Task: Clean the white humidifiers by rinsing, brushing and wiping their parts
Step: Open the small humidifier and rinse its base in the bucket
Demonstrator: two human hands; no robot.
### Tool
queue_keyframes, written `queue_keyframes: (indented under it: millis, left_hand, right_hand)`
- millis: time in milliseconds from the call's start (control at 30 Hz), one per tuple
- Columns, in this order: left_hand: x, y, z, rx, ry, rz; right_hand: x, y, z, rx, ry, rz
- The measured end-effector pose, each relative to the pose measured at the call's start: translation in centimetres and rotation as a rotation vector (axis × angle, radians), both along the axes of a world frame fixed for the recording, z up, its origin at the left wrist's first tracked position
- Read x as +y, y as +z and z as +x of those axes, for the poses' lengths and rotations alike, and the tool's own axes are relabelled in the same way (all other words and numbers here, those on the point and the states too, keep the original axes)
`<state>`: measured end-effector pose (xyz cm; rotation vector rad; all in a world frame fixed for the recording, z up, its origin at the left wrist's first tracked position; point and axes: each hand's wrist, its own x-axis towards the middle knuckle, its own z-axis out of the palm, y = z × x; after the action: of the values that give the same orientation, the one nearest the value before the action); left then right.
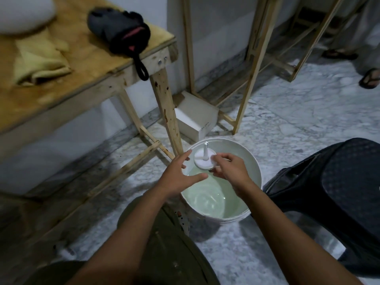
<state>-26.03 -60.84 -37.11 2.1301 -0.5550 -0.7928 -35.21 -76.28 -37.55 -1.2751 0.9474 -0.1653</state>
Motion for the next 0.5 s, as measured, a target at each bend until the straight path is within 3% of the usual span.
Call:
queue_keyframes:
  millis: [167, 500]
  left_hand:
    - [2.2, 5.9, -0.6, -0.08, 0.071, -0.221]
    - [10.4, 17.4, -0.9, -0.36, 0.259, -0.373]
  right_hand:
    - [2.6, 6.2, 0.5, -0.094, 0.103, -0.036]
    - [9.1, 18.5, 1.9, -0.286, 0.373, -0.125]
